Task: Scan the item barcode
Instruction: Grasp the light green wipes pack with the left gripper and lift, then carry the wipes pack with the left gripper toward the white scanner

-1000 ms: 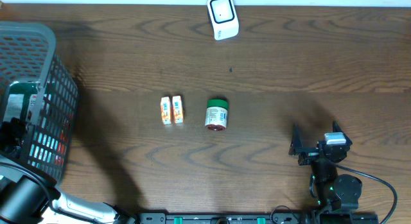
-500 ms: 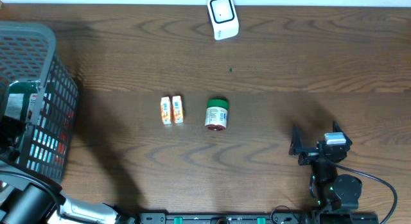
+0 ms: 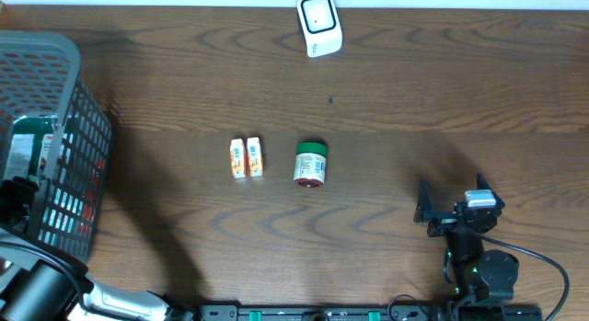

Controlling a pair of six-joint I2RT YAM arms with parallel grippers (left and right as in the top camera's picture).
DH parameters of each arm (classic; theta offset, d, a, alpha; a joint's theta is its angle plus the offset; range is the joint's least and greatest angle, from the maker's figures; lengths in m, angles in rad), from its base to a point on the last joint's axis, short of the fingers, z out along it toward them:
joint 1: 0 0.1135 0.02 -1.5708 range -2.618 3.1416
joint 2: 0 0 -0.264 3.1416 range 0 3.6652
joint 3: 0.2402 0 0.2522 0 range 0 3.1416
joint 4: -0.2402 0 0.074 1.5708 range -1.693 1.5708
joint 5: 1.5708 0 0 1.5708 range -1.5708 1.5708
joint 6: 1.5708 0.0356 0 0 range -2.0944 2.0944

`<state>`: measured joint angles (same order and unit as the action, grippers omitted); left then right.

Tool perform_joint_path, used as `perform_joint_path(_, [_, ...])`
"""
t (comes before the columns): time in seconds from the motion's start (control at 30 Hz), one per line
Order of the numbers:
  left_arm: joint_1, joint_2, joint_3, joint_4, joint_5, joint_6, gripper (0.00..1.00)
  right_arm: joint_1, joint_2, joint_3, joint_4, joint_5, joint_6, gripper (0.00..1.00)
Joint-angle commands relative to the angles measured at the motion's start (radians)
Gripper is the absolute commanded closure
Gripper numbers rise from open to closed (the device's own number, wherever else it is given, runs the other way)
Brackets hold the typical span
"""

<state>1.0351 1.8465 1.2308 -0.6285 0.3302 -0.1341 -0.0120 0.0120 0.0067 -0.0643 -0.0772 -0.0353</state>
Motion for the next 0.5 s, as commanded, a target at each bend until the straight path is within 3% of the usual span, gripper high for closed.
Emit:
perform_joint_path(0.0, [0.002, 0.032, -0.016, 0.015, -0.010, 0.006, 0.38, -0.003, -0.005, -0.001, -0.004, 0.001, 0.012, 0.01])
perform_joint_path(0.17, [0.002, 0.034, -0.045, 0.032, -0.008, 0.001, 0.51, -0.003, -0.005, -0.001, -0.004, 0.001, 0.012, 0.01])
perform_joint_path(0.33, [0.002, 0.033, -0.043, 0.032, 0.098, -0.003, 0.76, -0.003, -0.005, -0.001, -0.004, 0.001, 0.012, 0.01])
perform_joint_path(0.47, [0.003, 0.024, 0.006, 0.000, 0.180, -0.037, 0.91, -0.003, -0.005, -0.001, -0.004, 0.001, 0.012, 0.01])
